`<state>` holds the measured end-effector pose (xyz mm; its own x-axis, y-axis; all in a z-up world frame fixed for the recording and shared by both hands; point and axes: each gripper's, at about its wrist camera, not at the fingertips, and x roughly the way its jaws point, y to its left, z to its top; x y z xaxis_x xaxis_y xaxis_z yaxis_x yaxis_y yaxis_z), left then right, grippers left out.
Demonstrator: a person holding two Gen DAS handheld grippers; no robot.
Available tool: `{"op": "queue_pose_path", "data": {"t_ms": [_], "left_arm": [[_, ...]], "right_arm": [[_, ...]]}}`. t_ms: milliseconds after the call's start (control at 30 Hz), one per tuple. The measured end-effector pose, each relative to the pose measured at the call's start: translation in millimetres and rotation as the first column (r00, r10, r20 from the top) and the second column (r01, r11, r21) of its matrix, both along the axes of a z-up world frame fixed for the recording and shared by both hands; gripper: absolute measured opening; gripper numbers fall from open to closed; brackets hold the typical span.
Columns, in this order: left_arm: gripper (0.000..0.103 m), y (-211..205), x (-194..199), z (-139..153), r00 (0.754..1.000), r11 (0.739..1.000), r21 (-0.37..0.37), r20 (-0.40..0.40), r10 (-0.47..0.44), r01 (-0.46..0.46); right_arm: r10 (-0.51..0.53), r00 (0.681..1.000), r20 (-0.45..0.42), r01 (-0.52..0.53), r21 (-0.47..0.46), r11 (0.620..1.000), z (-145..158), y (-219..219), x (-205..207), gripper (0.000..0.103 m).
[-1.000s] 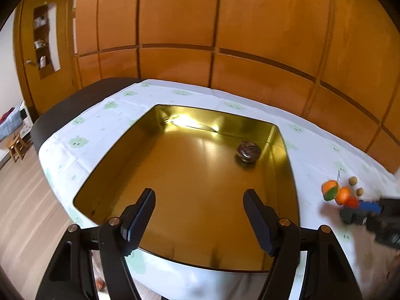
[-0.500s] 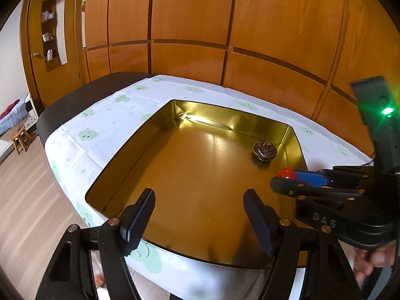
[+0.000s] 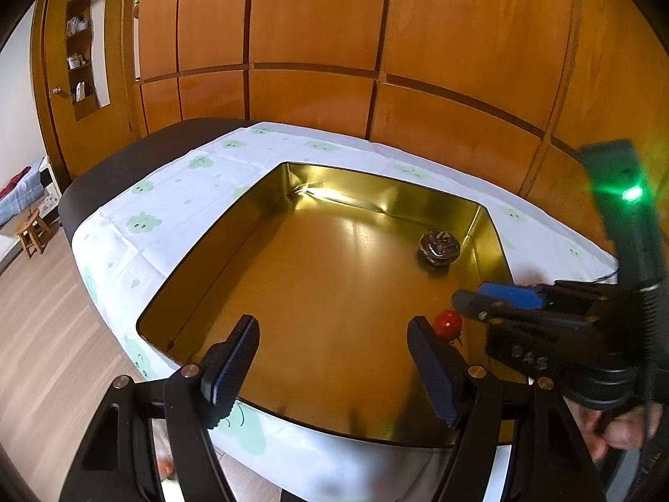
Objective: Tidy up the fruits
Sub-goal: 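Carry the cherry tomato into the gold tray and release it with the right tool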
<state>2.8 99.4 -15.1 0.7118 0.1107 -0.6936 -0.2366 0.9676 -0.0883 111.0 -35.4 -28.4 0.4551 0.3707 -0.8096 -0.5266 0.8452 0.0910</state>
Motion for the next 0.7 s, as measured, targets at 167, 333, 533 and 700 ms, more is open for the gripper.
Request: {"op": "queue_pose_path", "data": {"t_ms": [167, 333, 533, 700], "left_arm": [[0.074, -4, 0, -2, 1.0, 1.0, 0.0, -0.006, -0.008, 0.008], [0.074, -10, -1, 0, 1.0, 1.0, 0.002, -0.003, -0.029, 0.029], [0.074, -23, -2, 2, 0.998, 0.998, 0.014, -0.002, -0.064, 0.065], [0.074, -34, -4, 5, 0.995, 0.995, 0.026, -0.001, -0.096, 0.096]], "right_arm": [[-0.055, 0.997, 0.055, 0.053, 0.039, 0.998, 15, -19, -12, 0.029], [-0.129, 0.98, 0.151, 0.12, 0.068, 0.99, 32, -47, -31, 0.03], [-0.204, 0.942, 0.267, 0.192, 0.071, 0.979, 51, -79, -47, 0.04], [-0.219, 0.935, 0.277, 0.209, 0.064, 0.976, 53, -99, -54, 0.04]]}}
